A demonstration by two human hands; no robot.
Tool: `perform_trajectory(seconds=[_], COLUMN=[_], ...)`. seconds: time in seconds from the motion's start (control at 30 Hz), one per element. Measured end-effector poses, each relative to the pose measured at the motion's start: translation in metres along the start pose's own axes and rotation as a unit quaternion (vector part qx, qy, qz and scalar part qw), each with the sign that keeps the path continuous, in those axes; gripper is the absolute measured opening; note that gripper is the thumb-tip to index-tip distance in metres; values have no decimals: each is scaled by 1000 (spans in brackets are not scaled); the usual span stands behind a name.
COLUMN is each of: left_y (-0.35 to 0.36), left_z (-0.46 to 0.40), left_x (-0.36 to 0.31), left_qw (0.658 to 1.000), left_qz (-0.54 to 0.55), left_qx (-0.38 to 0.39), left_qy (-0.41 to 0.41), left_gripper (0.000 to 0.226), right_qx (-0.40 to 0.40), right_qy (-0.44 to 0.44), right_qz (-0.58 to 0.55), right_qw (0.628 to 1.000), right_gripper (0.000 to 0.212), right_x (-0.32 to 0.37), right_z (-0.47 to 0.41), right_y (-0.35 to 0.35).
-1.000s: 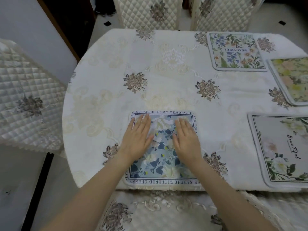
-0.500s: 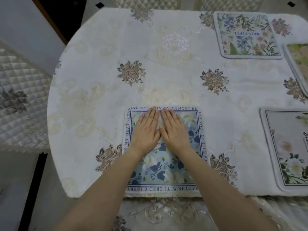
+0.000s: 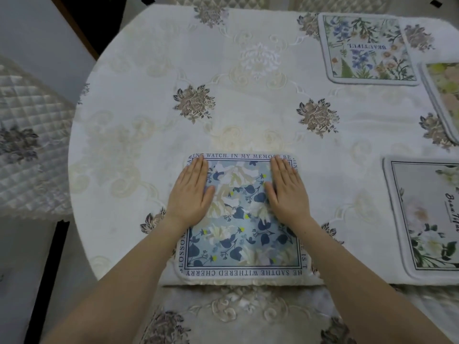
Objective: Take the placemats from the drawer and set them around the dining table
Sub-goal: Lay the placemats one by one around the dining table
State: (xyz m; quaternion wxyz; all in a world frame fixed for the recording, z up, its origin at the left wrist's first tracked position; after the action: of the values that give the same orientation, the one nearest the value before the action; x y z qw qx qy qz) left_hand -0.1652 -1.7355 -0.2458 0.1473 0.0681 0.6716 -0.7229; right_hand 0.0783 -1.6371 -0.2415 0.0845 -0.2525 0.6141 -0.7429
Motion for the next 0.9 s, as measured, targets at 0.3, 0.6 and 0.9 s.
perform_trajectory(seconds=[0.3,0.6,0.9], left_y=[-27,25,15], left_z=[34,95,105], left_x=[-47,-74,-45], left_qw=[1000,999,996], left_qz=[-15,-17,-20], left_qx=[10,24,45], left_qy=[20,41,69], left_gripper=[64,58,60], right_qx=[-45,-2,45], right_qy=[-38,-63,-48], right_qz=[-50,-75,-2], right_qw=[997,995,998], right_gripper=[62,56,62], right_x=[51,82,36], right_z=[36,109,111], right_y=[-23,32,18])
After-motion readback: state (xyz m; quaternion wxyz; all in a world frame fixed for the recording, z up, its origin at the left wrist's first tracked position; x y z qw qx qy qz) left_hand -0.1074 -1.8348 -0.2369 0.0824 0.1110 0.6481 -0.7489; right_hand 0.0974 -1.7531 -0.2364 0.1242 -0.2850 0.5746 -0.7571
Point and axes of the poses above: each hand's wrist, its own z-axis away from the middle knuckle, its own y-axis out of the palm, x = y × z, the point moved 1 cm from there along -z, towards the middle knuckle, and after that the axes turned 1 degree about y, right-handed, at the moved point
